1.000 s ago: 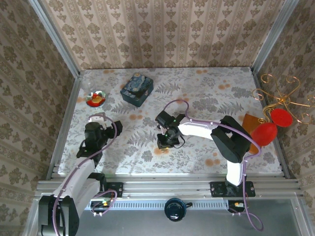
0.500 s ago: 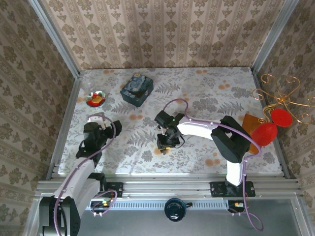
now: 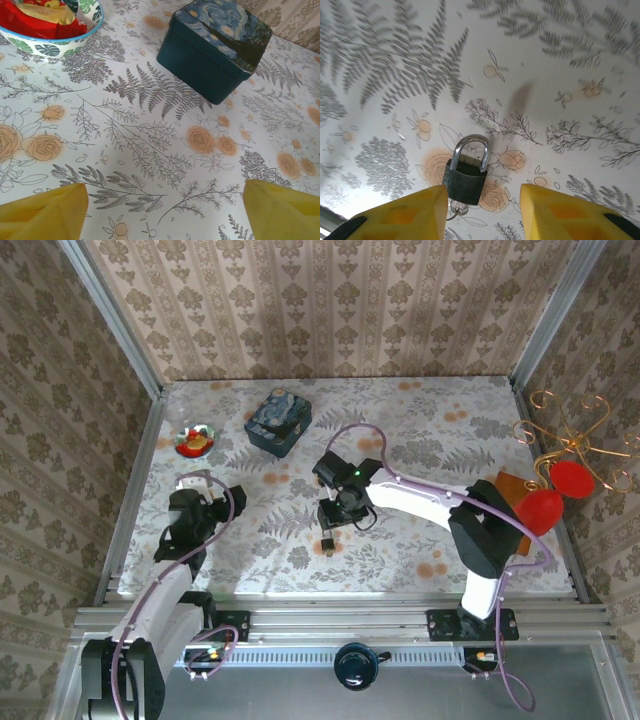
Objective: Unlock a padlock with a key
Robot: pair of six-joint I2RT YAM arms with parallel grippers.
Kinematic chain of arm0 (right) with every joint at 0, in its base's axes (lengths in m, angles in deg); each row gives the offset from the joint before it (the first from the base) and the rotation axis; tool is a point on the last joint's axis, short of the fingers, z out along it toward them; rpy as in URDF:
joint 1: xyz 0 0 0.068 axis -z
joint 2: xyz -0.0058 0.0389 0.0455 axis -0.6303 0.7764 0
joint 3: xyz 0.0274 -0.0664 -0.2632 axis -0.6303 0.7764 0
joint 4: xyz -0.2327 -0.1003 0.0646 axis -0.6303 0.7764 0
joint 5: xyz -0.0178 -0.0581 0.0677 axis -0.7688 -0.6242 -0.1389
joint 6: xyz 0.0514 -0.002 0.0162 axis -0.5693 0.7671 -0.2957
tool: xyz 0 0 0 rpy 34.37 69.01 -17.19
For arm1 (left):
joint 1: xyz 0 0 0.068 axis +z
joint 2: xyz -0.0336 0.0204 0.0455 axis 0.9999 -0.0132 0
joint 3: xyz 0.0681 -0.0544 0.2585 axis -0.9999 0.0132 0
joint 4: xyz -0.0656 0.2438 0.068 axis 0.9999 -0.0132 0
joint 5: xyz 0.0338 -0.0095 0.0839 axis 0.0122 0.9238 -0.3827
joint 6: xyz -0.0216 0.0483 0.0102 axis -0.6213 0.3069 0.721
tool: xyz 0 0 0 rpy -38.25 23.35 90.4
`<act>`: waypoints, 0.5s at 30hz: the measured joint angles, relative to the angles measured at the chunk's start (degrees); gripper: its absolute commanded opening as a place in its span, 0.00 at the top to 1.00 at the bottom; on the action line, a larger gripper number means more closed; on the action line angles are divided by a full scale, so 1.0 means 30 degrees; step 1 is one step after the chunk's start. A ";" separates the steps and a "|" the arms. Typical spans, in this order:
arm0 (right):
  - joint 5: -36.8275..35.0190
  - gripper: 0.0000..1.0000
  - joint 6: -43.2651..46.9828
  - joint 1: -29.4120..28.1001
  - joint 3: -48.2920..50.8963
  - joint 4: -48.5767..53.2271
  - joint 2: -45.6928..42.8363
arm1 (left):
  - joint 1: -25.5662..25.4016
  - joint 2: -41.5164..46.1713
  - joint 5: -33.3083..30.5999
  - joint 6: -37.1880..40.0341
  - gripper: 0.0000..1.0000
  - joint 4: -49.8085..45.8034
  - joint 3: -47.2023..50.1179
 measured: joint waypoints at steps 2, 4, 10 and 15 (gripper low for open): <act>-0.0532 0.55 0.0474 0.0000 0.0000 -0.0117 -0.0714 | 0.0007 -0.0357 -0.0066 -0.0131 0.07 -0.0007 -0.0022; -0.1122 0.49 0.1013 0.0000 0.0000 -0.0335 -0.1450 | 0.0007 -0.0772 -0.0197 -0.0270 0.00 -0.0022 -0.0138; -0.4036 0.04 0.3344 0.0000 0.0291 -0.1705 -0.3912 | 0.0007 -0.1406 -0.1457 -0.0605 0.00 -0.0029 -0.1093; -0.7570 0.00 0.5399 0.0051 0.1428 -0.3497 -0.5836 | 0.0051 -0.1413 -0.3446 -0.1020 0.00 -0.0299 -0.1974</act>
